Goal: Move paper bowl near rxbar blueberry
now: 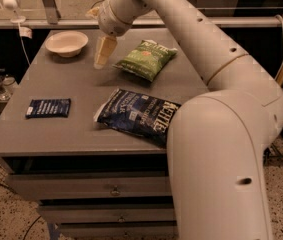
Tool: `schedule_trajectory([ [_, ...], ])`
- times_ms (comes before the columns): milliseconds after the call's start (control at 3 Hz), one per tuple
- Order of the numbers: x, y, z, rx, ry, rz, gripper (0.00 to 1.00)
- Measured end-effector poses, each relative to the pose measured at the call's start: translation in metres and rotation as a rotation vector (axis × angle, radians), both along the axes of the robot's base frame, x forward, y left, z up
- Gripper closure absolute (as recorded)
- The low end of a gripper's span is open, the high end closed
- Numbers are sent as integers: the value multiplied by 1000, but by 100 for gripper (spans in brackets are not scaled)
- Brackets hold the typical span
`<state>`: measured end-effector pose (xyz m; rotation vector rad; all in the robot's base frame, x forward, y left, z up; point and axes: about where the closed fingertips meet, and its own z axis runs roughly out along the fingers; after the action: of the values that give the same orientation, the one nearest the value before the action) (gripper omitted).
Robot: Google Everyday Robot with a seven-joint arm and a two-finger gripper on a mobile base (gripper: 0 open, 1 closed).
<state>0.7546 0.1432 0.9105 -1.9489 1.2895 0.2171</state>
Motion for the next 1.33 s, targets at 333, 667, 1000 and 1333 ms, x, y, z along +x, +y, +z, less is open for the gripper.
schedule_trajectory([
  [333,12,18,-4,7,1,3,18],
  [667,16,45,-9,15,9,42,49],
  [1000,17,59,-12,18,19,67,51],
  [1333,18,73,-19,12,33,95,42],
])
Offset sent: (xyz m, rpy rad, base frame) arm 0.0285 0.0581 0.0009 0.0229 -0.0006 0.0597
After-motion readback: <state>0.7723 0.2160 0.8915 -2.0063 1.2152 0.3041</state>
